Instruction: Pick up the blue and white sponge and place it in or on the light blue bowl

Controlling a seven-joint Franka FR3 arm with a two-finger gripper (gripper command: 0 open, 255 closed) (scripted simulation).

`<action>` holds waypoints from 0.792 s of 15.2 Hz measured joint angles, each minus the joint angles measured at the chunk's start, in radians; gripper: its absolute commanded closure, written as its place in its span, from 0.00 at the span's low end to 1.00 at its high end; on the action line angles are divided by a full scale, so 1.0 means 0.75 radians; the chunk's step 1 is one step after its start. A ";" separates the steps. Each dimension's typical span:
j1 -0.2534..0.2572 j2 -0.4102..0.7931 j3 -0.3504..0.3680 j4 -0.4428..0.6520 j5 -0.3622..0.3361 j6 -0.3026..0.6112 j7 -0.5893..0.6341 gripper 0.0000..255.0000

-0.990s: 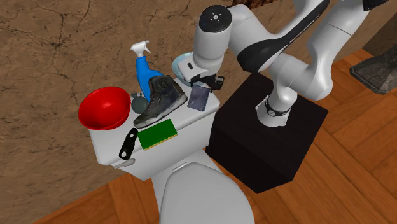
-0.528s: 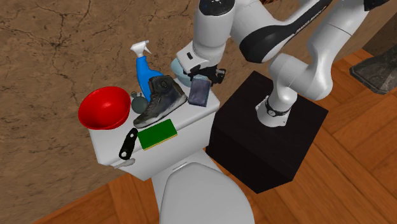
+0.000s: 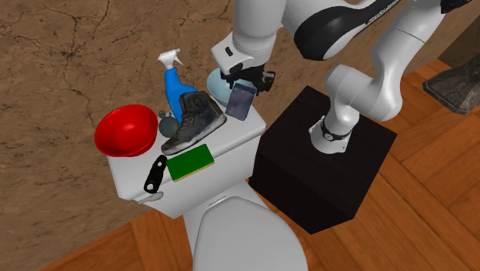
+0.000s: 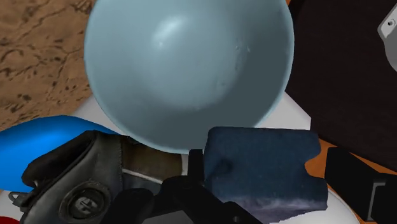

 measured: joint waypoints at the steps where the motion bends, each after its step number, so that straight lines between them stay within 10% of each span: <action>1: 0.001 0.000 0.005 0.018 0.004 -0.019 -0.003 1.00; 12: -0.048 -0.027 -0.094 0.131 -0.058 -0.098 -0.177 1.00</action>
